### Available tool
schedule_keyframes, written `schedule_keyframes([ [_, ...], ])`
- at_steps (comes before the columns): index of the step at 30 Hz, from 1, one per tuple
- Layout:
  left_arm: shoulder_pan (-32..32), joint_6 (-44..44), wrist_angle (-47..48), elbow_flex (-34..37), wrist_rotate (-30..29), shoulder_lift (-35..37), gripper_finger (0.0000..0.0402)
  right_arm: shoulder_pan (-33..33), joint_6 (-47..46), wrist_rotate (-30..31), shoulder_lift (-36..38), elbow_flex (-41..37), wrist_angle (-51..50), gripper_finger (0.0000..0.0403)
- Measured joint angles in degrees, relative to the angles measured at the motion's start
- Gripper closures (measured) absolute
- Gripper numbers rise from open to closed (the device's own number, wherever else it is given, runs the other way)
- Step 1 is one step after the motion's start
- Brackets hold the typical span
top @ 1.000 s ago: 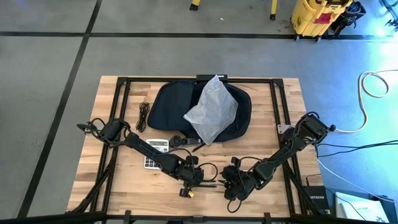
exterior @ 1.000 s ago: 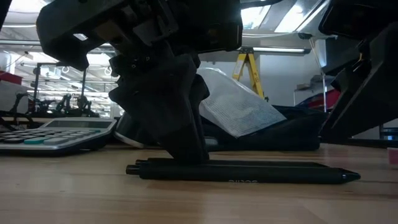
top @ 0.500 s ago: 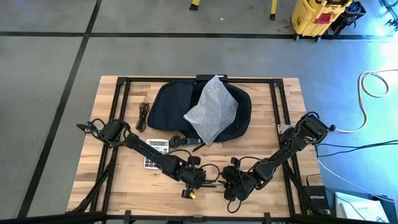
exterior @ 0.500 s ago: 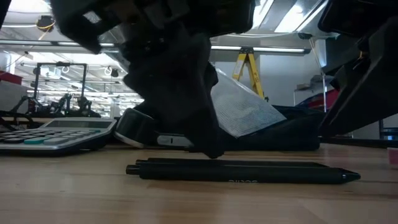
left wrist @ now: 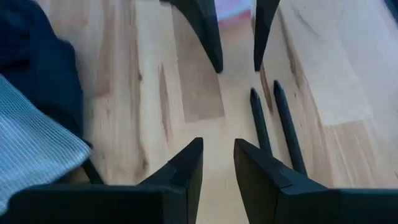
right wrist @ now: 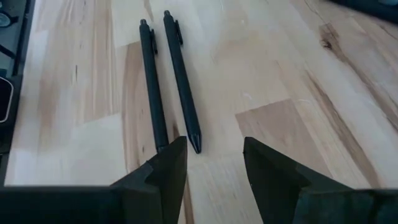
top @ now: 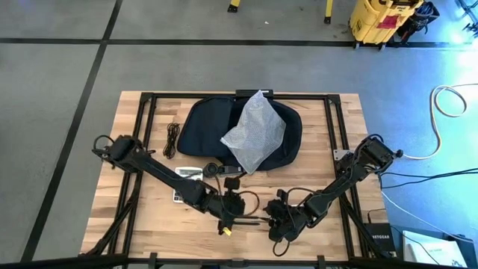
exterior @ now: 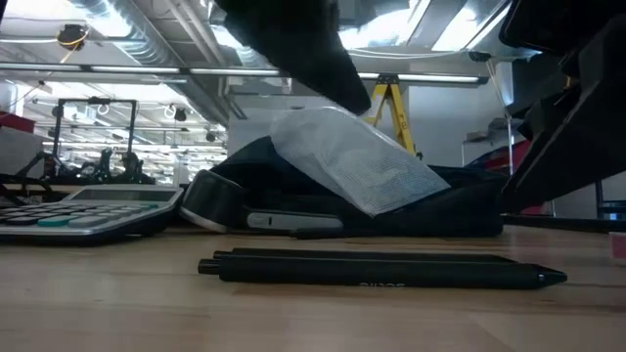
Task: Unpack backpack
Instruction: Adjust the black pen
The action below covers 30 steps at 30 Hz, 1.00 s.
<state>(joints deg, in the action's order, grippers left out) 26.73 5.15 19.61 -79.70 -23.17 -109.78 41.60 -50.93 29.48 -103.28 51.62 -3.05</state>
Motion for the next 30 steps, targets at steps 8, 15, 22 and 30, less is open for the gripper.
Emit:
schedule_keyframes([
  [8, -5.7, 1.6, -19.9, 13.2, -0.4, 2.5, 0.0326, 0.0, 0.2, 2.1, 0.0, 0.0, 0.3, 0.026],
  [15, -12.4, 5.4, -23.6, 16.8, -1.6, 0.7, 0.0325, -0.1, 0.2, 2.5, 0.0, 0.0, 0.4, 0.026],
  [22, -16.2, 3.7, -26.8, 16.7, 4.4, -2.7, 0.0325, -0.9, 0.3, 3.0, 0.0, 0.1, 0.4, 0.026],
  [30, -16.1, 4.7, -26.3, 16.5, 3.9, -3.7, 0.0325, -0.9, 0.4, 3.0, 0.0, 0.2, 0.2, 0.026],
])
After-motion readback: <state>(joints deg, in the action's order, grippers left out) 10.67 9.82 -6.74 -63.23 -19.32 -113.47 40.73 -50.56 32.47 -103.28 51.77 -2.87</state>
